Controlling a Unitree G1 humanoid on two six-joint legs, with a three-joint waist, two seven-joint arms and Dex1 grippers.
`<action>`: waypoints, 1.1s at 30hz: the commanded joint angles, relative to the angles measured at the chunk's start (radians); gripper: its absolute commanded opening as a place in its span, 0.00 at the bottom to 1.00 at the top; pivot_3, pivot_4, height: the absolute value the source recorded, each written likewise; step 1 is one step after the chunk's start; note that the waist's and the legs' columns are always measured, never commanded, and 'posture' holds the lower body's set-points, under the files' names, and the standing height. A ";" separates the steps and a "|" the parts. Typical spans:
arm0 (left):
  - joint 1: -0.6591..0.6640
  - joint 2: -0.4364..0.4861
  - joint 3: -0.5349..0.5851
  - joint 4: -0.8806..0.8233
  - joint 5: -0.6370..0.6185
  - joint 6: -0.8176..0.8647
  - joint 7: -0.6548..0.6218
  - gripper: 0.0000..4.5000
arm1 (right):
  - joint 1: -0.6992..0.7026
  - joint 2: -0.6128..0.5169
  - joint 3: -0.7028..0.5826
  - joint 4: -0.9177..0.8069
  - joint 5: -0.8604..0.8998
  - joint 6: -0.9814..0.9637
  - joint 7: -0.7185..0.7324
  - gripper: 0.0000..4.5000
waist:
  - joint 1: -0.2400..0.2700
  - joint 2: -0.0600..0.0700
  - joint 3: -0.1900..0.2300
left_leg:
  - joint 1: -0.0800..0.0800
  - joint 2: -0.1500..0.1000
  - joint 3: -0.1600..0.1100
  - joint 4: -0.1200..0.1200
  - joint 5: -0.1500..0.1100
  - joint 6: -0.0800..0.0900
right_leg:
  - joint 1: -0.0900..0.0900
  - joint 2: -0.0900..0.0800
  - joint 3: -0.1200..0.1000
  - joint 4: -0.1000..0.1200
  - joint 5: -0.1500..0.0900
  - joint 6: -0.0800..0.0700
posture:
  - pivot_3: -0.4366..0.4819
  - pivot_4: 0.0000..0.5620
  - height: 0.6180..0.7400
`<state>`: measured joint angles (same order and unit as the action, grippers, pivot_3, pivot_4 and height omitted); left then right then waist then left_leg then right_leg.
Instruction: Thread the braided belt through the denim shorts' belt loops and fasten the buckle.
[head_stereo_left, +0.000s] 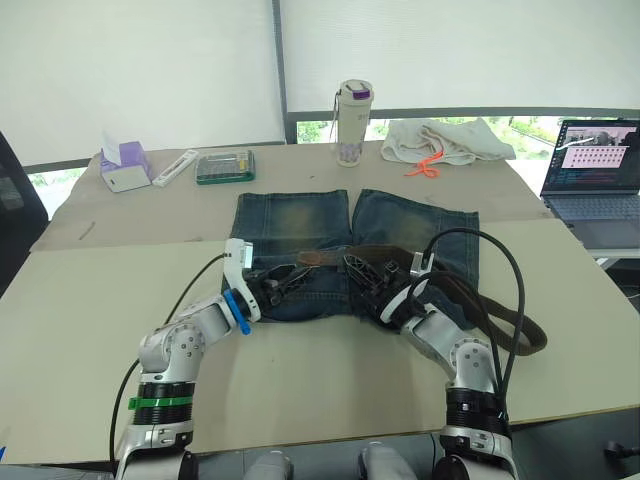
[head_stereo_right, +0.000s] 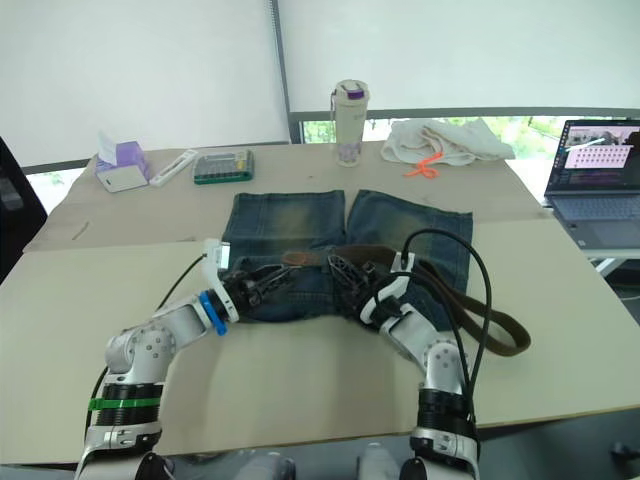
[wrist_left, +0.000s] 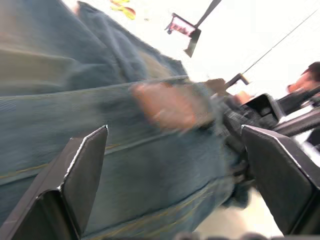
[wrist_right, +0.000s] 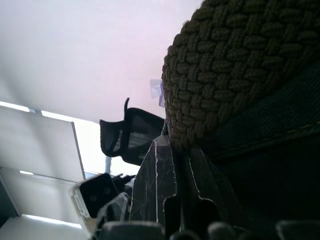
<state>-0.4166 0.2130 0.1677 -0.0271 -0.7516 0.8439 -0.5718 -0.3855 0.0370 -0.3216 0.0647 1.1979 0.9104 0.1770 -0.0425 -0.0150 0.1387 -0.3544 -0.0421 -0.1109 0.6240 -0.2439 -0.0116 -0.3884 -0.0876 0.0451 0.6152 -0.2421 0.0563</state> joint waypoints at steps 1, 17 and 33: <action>-0.040 -0.022 0.017 0.011 -0.017 -0.016 0.025 1.00 | 0.000 -0.003 0.030 -0.052 -0.001 -0.004 0.042 0.00 | 0.000 0.000 0.000 | 0.000 0.000 0.000 0.000 0.000 0.000 | 0.000 0.000 0.000 0.000 0.000 0.000 | 0.48 0.27 1.00; -0.030 -0.039 0.008 0.034 -0.004 -0.041 0.024 0.01 | 0.031 -0.011 0.050 -0.079 -0.045 -0.035 0.049 0.00 | 0.000 0.000 0.000 | 0.000 0.000 0.000 0.000 0.000 0.000 | 0.000 0.000 0.000 -0.001 0.000 0.000 | 0.48 0.27 1.00; 0.000 0.113 0.022 0.019 0.084 -0.059 0.026 0.00 | 0.152 -0.187 0.218 -0.278 -0.267 -0.166 0.341 0.99 | 0.000 0.000 0.000 | 0.000 0.000 0.000 0.000 0.000 0.000 | 0.000 0.000 0.000 -0.001 0.000 0.000 | 0.48 0.27 1.00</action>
<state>-0.4214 0.2992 0.1731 0.0283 -0.6692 0.7903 -0.5322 -0.2336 -0.1452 -0.1150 -0.1611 0.9351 0.7655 0.4859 -0.0428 -0.0150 0.1387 -0.3543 -0.0417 -0.1107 0.6236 -0.2440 -0.0120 -0.3882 -0.0868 0.0450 0.6137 -0.2424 0.0567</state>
